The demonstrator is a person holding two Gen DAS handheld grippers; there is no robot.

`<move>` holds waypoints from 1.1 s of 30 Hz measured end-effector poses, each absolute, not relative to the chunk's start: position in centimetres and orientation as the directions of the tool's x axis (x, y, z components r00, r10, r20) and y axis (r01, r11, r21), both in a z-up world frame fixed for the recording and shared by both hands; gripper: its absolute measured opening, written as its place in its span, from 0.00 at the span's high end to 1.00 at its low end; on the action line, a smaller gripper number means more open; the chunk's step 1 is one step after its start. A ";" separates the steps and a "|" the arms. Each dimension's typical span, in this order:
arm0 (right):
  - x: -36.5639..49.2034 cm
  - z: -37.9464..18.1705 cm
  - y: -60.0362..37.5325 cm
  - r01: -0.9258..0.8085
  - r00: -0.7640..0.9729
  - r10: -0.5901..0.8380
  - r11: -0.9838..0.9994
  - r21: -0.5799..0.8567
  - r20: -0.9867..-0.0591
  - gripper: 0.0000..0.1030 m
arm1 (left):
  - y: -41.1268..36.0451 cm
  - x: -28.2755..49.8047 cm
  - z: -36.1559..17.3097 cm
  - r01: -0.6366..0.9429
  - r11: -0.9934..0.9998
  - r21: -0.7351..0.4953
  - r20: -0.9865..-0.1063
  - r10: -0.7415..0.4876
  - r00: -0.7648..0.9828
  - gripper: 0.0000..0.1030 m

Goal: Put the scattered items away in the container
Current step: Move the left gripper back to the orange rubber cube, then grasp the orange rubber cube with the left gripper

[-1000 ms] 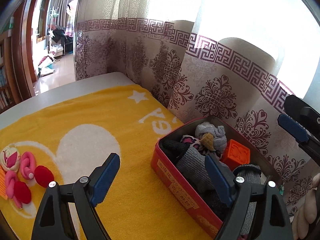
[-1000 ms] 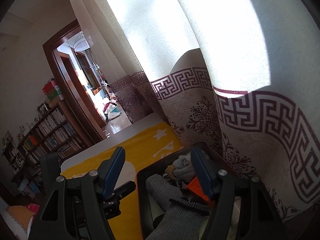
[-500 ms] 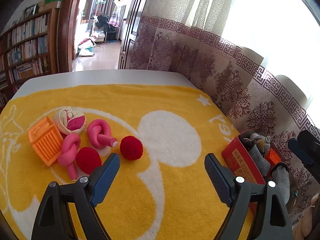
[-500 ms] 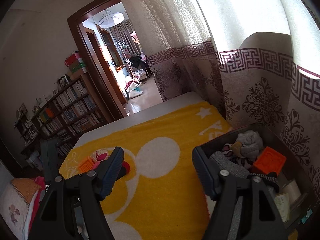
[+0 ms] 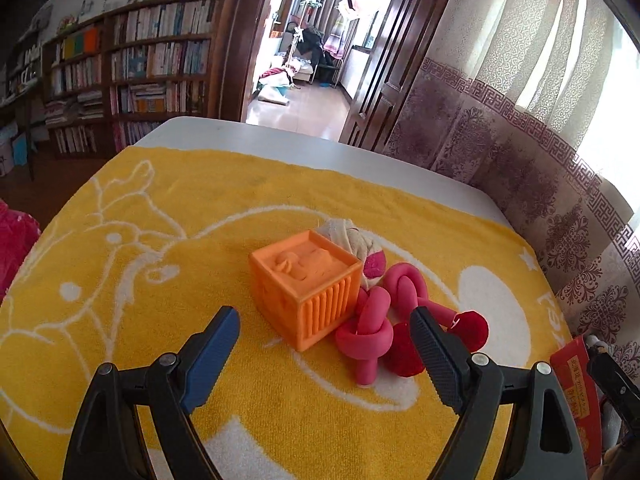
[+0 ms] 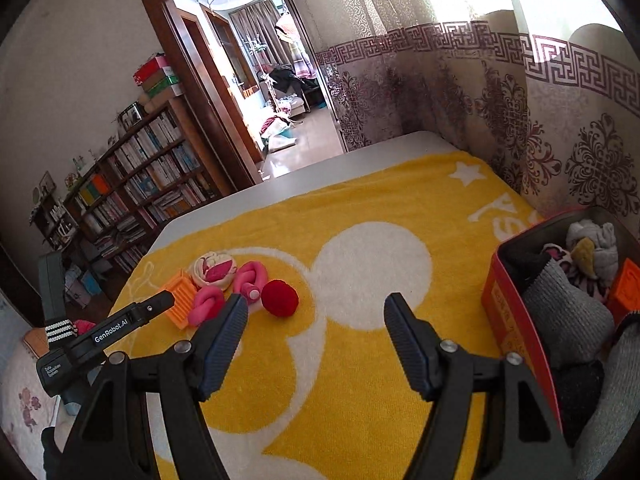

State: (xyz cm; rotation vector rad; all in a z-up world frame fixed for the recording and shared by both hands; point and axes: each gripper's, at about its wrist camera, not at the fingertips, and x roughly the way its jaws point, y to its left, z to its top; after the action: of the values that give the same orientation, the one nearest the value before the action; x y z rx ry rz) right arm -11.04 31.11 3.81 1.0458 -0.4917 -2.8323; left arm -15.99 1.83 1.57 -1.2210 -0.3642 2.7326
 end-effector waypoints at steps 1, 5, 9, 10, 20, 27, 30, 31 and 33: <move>-11.2 3.5 30.8 -0.033 -0.762 -0.181 -0.948 0.317 -0.621 0.28 | 2.0 -16.3 1.4 -0.019 -0.965 -0.263 -0.720 0.209 -0.661 0.14; -11.5 2.4 29.9 -0.024 -0.760 -0.165 -0.960 0.281 -0.629 0.28 | 3.3 -17.8 0.9 -0.016 -0.974 -0.225 -0.738 0.181 -0.650 0.14; -11.7 1.0 29.5 -0.031 -0.752 -0.120 -0.976 0.217 -0.648 0.28 | 3.8 -19.6 0.2 0.021 -0.979 -0.202 -0.750 0.141 -0.647 0.14; -11.8 0.7 29.4 -0.025 -0.742 -0.124 -0.977 0.213 -0.659 0.28 | 3.7 -19.9 0.0 0.036 -0.979 -0.199 -0.753 0.129 -0.646 0.14; -11.8 0.4 29.0 -0.005 -0.731 -0.147 -0.975 0.221 -0.666 0.28 | 2.1 -21.2 -1.9 0.089 -0.968 -0.235 -0.765 0.127 -0.632 0.14; -11.9 0.0 29.0 -0.004 -0.717 -0.155 -0.974 0.226 -0.680 0.28 | 1.6 -20.5 -1.6 0.059 -0.972 -0.227 -0.774 0.144 -0.617 0.14; -11.9 -0.1 28.9 0.005 -0.713 -0.163 -0.974 0.228 -0.681 0.28 | 1.1 -19.8 -1.4 0.059 -0.971 -0.230 -0.776 0.147 -0.614 0.13; -11.8 -0.1 28.8 0.008 -0.713 -0.167 -0.973 0.230 -0.681 0.28 | 1.0 -19.6 -1.4 0.064 -0.971 -0.229 -0.775 0.142 -0.616 0.11; -11.7 0.0 28.8 0.015 -0.712 -0.178 -0.971 0.239 -0.680 0.28 | 0.7 -19.2 -1.3 0.067 -0.970 -0.232 -0.772 0.142 -0.620 0.10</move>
State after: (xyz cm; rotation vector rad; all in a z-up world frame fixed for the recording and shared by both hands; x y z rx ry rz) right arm -11.74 28.80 -0.04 1.1438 -0.3295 -2.7936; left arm -19.23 0.74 -1.34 -1.3498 -0.3723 2.7658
